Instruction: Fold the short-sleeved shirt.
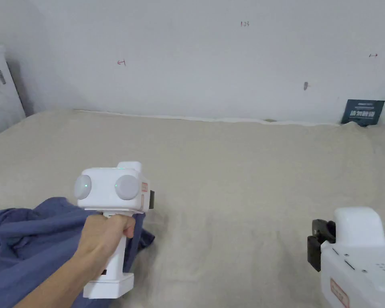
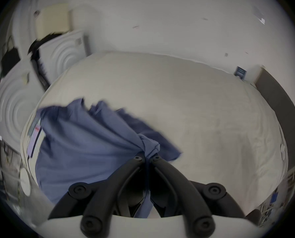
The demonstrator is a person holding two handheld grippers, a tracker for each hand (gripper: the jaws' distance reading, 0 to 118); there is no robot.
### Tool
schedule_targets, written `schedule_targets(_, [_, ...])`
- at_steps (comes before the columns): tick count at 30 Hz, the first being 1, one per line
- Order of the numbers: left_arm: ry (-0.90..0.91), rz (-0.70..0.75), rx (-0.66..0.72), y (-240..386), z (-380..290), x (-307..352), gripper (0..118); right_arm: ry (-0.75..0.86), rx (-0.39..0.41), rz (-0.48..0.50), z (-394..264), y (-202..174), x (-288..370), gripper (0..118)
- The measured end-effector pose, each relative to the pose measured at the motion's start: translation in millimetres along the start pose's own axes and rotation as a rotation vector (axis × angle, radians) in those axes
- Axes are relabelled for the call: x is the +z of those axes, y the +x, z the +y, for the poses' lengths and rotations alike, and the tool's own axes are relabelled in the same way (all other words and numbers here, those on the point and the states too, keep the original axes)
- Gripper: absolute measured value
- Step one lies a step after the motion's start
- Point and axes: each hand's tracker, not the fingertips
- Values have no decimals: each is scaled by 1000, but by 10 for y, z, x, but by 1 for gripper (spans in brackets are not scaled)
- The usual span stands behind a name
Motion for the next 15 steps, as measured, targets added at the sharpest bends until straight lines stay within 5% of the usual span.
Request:
schedule_targets(10, [-72,-345,-269,3280,193,-642,2,-6,-125,-163,-220,841,217,0])
schedule_targets(15, [-185,-406,-370,4297,-187,-1046,2,-43,-186,-211,-348,1100,202,0])
